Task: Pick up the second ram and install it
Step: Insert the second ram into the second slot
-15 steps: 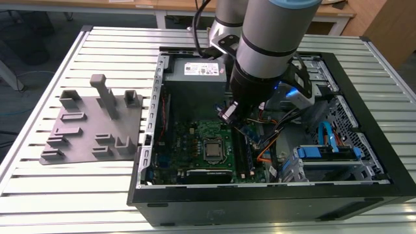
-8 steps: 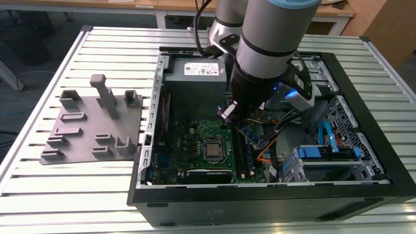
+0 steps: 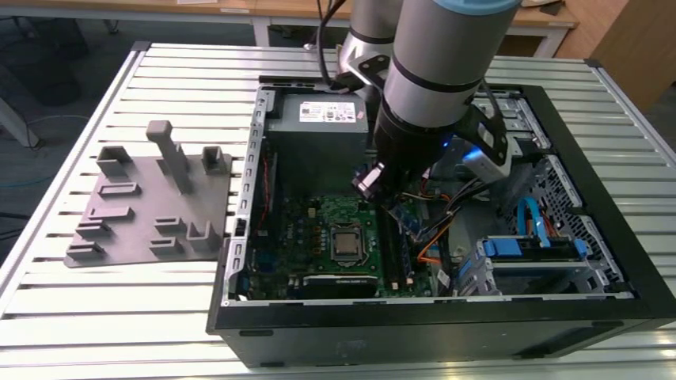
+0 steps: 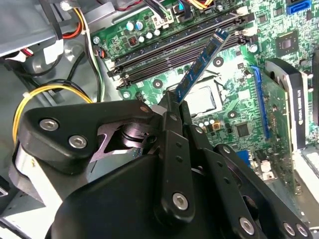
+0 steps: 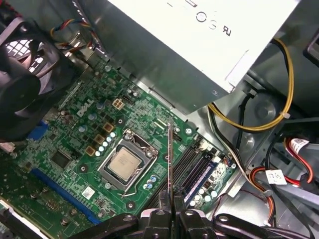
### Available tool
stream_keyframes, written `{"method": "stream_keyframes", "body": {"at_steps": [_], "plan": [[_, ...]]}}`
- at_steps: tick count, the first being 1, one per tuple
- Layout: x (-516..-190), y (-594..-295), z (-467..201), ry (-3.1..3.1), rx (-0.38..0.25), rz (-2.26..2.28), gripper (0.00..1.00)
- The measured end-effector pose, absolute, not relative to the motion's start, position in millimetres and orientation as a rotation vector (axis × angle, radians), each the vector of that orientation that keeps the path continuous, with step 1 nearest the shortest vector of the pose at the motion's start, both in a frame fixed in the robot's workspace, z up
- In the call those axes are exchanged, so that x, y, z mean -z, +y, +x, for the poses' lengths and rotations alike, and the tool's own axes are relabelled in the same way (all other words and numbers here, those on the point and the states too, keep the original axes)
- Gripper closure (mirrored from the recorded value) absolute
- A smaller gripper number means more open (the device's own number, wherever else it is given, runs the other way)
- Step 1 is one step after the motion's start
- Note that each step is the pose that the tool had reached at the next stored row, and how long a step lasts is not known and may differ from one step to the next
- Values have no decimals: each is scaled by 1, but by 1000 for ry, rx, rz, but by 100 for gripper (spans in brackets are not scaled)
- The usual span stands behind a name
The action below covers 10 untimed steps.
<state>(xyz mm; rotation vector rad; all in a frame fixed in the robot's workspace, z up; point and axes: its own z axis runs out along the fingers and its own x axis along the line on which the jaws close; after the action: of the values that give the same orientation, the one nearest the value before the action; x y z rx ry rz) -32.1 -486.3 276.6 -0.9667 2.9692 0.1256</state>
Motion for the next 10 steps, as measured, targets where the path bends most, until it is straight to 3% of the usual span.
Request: {"method": "stream_keyframes", "body": {"at_steps": [10], "plan": [[-276,-486,-32,2996,-125,-872,89]]}}
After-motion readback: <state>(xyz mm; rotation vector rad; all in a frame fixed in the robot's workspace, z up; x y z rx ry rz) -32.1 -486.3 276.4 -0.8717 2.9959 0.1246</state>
